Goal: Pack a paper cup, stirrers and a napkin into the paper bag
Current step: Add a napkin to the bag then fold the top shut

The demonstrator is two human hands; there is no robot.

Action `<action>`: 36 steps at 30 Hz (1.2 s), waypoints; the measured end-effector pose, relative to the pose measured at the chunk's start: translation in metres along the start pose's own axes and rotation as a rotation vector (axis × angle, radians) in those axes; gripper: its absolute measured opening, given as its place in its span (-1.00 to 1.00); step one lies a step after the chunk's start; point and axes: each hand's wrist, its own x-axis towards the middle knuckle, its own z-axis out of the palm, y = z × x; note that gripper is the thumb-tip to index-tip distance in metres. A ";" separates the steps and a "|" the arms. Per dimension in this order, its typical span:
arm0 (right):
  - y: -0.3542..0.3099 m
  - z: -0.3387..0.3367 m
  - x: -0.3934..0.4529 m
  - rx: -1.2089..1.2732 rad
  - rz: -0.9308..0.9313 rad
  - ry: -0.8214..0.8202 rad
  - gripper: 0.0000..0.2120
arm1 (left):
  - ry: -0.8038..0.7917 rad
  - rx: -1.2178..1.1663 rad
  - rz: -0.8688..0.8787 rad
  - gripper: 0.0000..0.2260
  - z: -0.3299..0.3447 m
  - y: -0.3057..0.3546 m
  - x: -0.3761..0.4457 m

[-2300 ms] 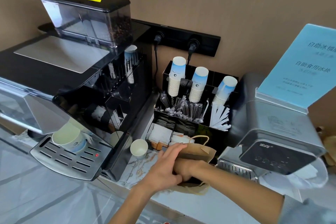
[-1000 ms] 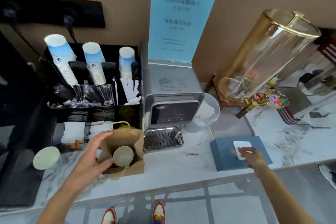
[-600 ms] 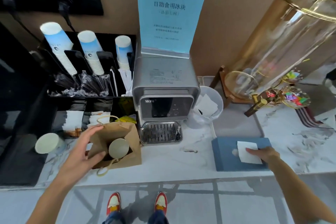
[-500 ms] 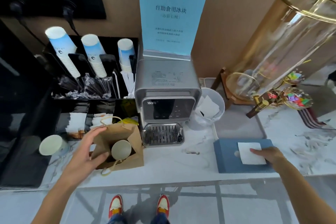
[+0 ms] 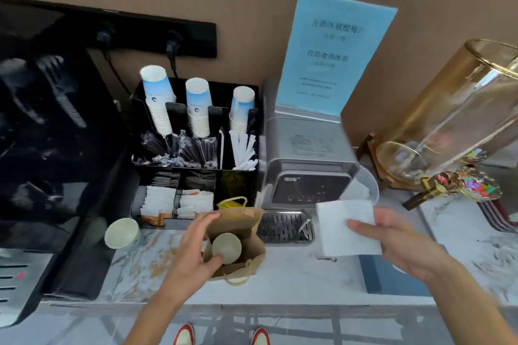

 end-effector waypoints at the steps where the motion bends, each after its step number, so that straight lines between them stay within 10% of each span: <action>1: -0.012 0.025 -0.002 -0.012 -0.023 -0.064 -0.74 | -0.007 0.000 -0.004 -0.27 -0.001 0.000 0.000; 12: -0.010 0.205 0.102 -1.299 0.033 -0.197 -0.85 | -0.067 0.057 0.087 -0.29 -0.009 -0.010 0.008; 30: 0.045 0.222 0.168 -1.325 0.517 -0.230 -0.69 | -0.050 0.065 0.112 -0.28 -0.009 -0.009 0.002; 36: 0.031 0.233 0.153 -1.558 0.300 -0.317 -0.67 | -0.050 0.056 0.139 -0.33 -0.013 -0.014 0.013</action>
